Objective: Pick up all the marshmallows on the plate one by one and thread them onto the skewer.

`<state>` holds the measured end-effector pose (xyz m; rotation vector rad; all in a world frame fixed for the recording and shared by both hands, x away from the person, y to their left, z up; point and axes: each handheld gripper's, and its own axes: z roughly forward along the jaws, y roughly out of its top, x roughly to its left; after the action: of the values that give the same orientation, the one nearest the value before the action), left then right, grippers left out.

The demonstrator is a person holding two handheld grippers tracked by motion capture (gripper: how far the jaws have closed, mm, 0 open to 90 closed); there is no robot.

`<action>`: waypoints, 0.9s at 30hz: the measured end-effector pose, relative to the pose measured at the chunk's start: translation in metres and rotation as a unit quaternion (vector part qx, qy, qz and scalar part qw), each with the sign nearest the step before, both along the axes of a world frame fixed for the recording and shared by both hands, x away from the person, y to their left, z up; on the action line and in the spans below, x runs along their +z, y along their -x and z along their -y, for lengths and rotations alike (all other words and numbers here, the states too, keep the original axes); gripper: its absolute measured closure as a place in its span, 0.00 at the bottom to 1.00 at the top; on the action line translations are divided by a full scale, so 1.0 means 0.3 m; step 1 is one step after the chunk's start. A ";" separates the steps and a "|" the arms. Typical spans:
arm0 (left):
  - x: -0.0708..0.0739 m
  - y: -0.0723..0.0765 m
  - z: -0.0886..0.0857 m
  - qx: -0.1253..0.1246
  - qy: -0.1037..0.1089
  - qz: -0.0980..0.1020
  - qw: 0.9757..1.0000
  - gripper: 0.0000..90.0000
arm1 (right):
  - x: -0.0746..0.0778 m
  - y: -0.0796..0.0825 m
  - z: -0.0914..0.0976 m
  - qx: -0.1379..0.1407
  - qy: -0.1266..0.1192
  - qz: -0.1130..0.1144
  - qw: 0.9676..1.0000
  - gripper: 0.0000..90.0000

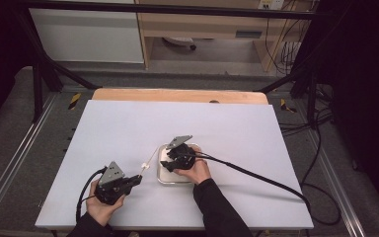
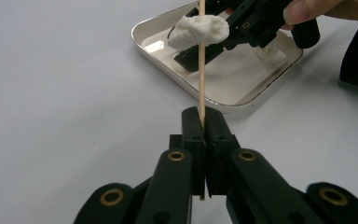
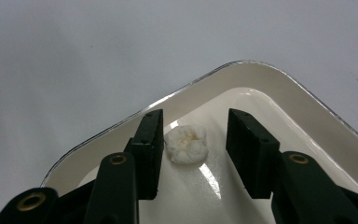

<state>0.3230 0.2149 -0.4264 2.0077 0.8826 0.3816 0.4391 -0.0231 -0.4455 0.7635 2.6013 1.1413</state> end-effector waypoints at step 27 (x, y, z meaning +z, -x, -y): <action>0.002 0.006 0.003 0.000 0.003 0.004 1.000 0.98 | 0.068 0.017 0.025 -0.005 0.000 -0.011 1.000 0.82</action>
<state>0.3214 0.2140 -0.4258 1.9997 0.8768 0.3869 0.4340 -0.0305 -0.4250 0.7946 2.6123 1.1372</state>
